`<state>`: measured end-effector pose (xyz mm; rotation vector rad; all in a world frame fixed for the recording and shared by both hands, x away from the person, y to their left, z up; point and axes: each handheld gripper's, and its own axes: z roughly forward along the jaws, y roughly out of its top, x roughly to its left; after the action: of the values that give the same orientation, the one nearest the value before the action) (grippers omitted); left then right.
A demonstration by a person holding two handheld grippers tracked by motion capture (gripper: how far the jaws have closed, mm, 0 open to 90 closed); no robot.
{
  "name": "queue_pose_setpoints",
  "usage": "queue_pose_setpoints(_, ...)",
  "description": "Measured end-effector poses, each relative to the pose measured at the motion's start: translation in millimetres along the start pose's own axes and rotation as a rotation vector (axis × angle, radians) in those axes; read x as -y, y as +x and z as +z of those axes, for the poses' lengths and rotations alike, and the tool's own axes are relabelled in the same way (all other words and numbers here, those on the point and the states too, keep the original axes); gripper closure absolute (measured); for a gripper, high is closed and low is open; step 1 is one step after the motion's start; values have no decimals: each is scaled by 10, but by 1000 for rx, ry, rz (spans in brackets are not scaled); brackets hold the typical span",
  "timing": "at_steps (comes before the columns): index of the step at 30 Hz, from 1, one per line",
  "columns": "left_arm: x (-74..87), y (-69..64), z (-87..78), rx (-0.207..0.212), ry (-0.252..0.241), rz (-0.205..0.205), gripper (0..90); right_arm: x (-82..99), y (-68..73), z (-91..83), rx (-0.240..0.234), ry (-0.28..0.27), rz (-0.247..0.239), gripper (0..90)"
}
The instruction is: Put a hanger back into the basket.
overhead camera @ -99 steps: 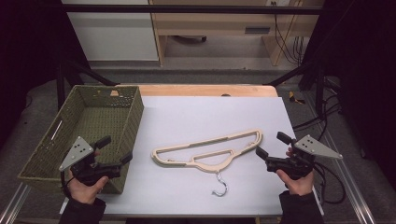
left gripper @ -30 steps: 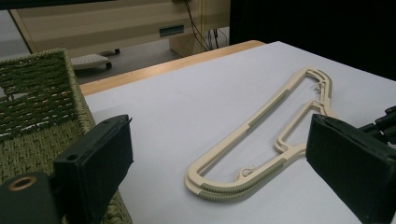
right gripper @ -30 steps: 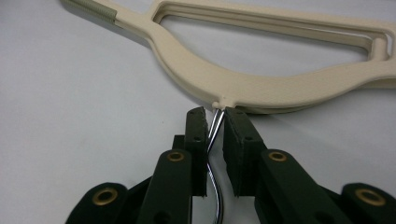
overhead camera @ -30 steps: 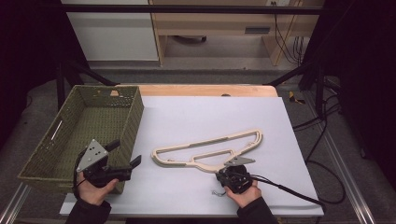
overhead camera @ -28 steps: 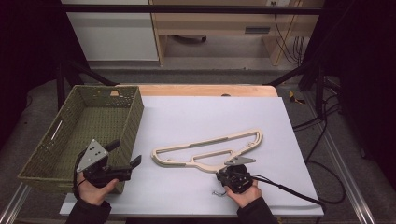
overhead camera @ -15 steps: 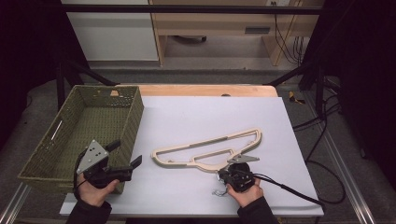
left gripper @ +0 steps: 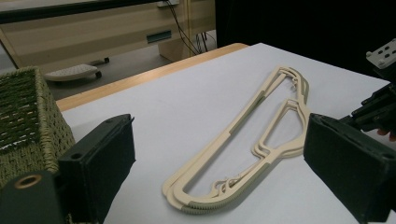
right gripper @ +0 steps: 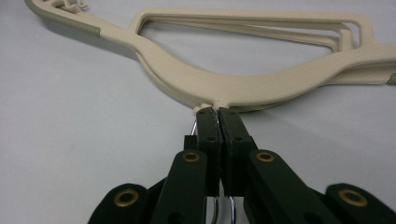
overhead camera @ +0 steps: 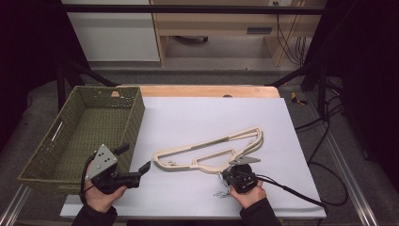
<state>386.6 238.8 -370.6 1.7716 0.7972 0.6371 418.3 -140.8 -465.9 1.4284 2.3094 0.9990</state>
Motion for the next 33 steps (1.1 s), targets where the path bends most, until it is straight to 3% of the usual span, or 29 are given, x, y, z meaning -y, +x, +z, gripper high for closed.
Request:
queue_pose_setpoints(5, 2, -3, 4, 2, -3, -7, 94, 29, 4, 56, 23, 2, -21, 820)
queue_pose_setpoints(12, 9, -55, 43, 15, 4, -5, 100, 28, 11, 45, 35, -8, 2, 876)
queue_pose_setpoints(14, 11, -84, 67, 21, 11, 0, 103, 11, -10, -7, 69, -21, 4, 895)
queue_pose_setpoints(18, 11, -174, 159, 42, 30, 9, 110, -37, -24, -88, 46, -46, 7, 896)
queue_pose_setpoints(24, 1, -435, 464, 100, 107, 61, 118, -121, -79, -182, 30, -55, -32, 895)
queue_pose_setpoints(28, 15, -618, 753, 141, 177, 90, 121, -155, -97, -230, 23, -55, -50, 895)
queue_pose_setpoints(33, -2, -818, 1153, 221, 274, 122, 149, -178, -101, -255, 13, -50, -66, 895)
